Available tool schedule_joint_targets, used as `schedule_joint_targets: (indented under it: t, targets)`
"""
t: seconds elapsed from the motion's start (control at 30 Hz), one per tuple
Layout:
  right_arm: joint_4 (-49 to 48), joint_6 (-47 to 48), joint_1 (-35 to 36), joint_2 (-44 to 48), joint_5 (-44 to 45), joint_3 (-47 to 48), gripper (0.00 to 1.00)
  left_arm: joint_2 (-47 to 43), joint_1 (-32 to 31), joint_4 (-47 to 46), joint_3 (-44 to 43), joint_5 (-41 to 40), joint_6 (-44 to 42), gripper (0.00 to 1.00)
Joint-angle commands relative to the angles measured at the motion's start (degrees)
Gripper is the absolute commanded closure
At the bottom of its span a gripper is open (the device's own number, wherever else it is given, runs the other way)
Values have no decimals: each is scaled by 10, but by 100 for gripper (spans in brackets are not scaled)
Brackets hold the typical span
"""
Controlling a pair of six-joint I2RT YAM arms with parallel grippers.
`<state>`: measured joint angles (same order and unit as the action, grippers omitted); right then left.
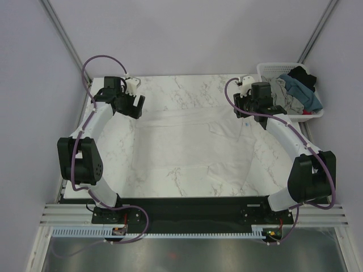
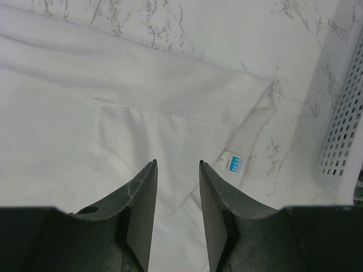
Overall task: Fold and stack the t-shirts
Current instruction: Fold the tshirt
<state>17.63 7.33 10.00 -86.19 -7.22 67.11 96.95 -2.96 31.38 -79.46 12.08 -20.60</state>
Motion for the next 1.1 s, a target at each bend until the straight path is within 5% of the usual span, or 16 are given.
schedule_joint_targets:
  t: [0.0, 1.07]
  targets:
    - [-13, 6, 2, 17, 3, 7, 57, 1, 2, 1, -25, -46, 37, 0]
    - [-16, 0, 1, 16, -5, 21, 56, -24, 2, -10, -31, -79, 10, 0]
